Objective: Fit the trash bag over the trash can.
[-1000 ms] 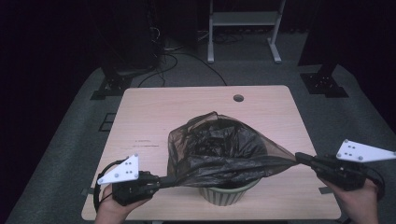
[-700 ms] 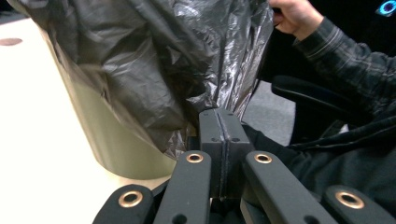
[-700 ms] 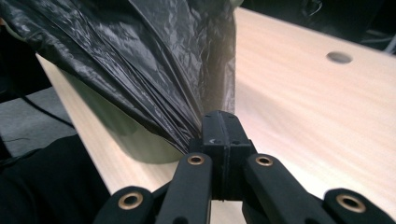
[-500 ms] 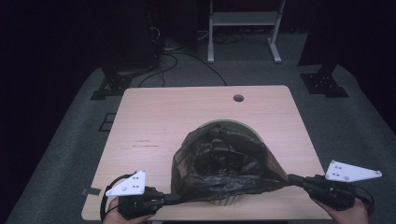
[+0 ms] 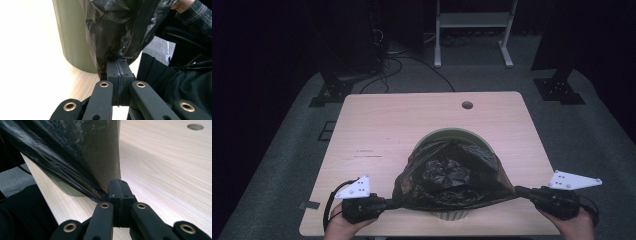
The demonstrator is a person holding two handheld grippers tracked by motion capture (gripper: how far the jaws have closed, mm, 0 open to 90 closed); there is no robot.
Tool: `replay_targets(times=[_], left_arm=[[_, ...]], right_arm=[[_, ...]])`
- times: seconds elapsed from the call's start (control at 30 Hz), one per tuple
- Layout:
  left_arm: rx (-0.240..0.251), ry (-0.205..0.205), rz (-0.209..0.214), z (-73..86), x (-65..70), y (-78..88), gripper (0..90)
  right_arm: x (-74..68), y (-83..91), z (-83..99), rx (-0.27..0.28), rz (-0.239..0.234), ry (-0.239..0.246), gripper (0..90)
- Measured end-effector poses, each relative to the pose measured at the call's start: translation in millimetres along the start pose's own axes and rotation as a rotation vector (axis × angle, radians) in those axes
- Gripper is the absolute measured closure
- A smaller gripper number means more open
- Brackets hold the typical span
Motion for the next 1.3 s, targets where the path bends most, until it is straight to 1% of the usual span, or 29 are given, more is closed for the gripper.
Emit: replay_targets(times=[0.17, 0.2, 0.27, 0.37, 0.4, 0.43, 0.47, 0.5, 0.53, 0.57, 0.6, 0.63, 0.67, 0.73, 0.77, 0.8, 0.87, 0.93, 0.97, 1.03, 1.1, 1.13, 1.17, 1.23, 1.3], left_arm=[[-0.014, 0.0, -0.002, 2.9, -8.2, -7.0, 89.6], [-0.026, -0.005, -0.005, 4.0, -9.0, -9.3, 89.7], [-0.045, -0.007, -0.004, 6.6, -9.3, -12.9, 89.6], [-0.061, -0.014, -0.006, 7.5, -8.1, -15.2, 89.5], [-0.066, -0.018, -0.013, 6.9, -7.7, -15.0, 87.2], [-0.073, -0.022, -0.033, 6.3, -7.9, -14.3, 75.3], [-0.06, -0.028, -0.039, 5.1, -8.2, -12.0, 68.2], [-0.03, -0.024, -0.034, 2.9, -8.0, -8.1, 63.0], [-0.018, -0.025, -0.044, 0.9, -8.0, -4.6, 57.0], [-0.014, -0.034, -0.054, -0.9, -8.2, -1.6, 51.5], [-0.005, -0.046, -0.06, -3.5, -7.8, 3.1, 47.3], [0.015, -0.059, -0.064, -7.5, -7.1, 8.9, 44.0], [0.035, -0.066, -0.066, -11.3, -6.4, 13.8, 40.8], [0.065, -0.078, -0.07, -18.0, -5.9, 21.3, 37.7], [0.078, -0.084, -0.075, -21.6, -5.8, 24.8, 36.8], [0.088, -0.096, -0.082, -26.1, -5.9, 28.4, 35.6], [0.108, -0.105, -0.094, -32.6, -7.0, 32.7, 34.8], [0.124, -0.116, -0.091, -39.5, -8.6, 34.9, 34.4], [0.126, -0.121, -0.091, -42.4, -9.6, 34.8, 34.4], [0.134, -0.129, -0.083, -48.0, -11.4, 32.7, 34.6], [0.136, -0.134, -0.077, -50.8, -12.7, 29.9, 36.0], [0.133, -0.138, -0.071, -52.1, -13.4, 27.9, 36.5], [0.134, -0.142, -0.062, -53.0, -13.9, 26.1, 37.7], [0.127, -0.146, -0.054, -53.9, -14.7, 23.3, 39.7], [0.125, -0.149, -0.049, -54.6, -15.7, 21.1, 40.4]], right_arm=[[7.8, -7.4, 4.3, -0.01, -0.006, -0.019, 90.0], [9.0, -8.3, 5.2, -0.012, -0.006, -0.023, 90.0], [10.8, -10.3, 7.4, -0.023, 0.001, -0.025, 90.0], [12.4, -12.6, 9.8, -0.029, 0.002, -0.03, 90.0], [12.0, -12.5, 9.6, -0.032, 0.0, -0.029, 89.8], [11.0, -12.1, 8.8, -0.034, -0.003, -0.024, 79.4], [10.7, -10.6, 6.8, -0.021, 0.004, -0.023, 71.3], [10.6, -7.8, 4.1, 0.003, -0.007, -0.033, 66.5], [11.1, -3.5, 0.1, 0.037, -0.017, -0.044, 62.4], [11.7, 0.3, -3.1, 0.06, -0.014, -0.048, 61.2], [11.8, 3.0, -5.4, 0.07, -0.021, -0.049, 60.8], [12.1, 6.3, -9.1, 0.09, -0.024, -0.049, 59.1], [12.2, 10.3, -14.3, 0.113, -0.021, -0.048, 59.0], [10.6, 14.2, -22.6, 0.139, -0.028, -0.04, 59.0], [9.3, 16.1, -28.0, 0.159, -0.026, -0.032, 59.0], [7.8, 17.1, -33.8, 0.169, -0.038, -0.027, 58.8], [4.1, 17.5, -46.5, 0.19, -0.049, -0.011, 57.4], [-0.7, 15.6, -59.7, 0.204, -0.076, 0.005, 55.5], [-3.2, 13.9, -66.1, 0.207, -0.086, 0.015, 55.2], [-7.6, 7.8, -76.9, 0.191, -0.11, 0.031, 52.4], [-8.6, 2.7, -80.4, 0.167, -0.122, 0.038, 51.5], [-8.0, 1.0, -80.4, 0.161, -0.119, 0.044, 51.5], [-8.0, -1.3, -78.9, 0.146, -0.132, 0.042, 51.5], [-7.4, -4.6, -75.6, 0.127, -0.14, 0.045, 51.0], [-6.0, -8.1, -71.7, 0.106, -0.169, 0.045, 48.5]])
Point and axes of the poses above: each handheld gripper's, and its own axes: y roughly backward along the jaws, z roughly out of its underside, x roughly to its right, the point moved 5 cm from there along -y, roughly forward along the jaws, and after that the axes turned 12 degrees about -y, right-handed, at the moved point
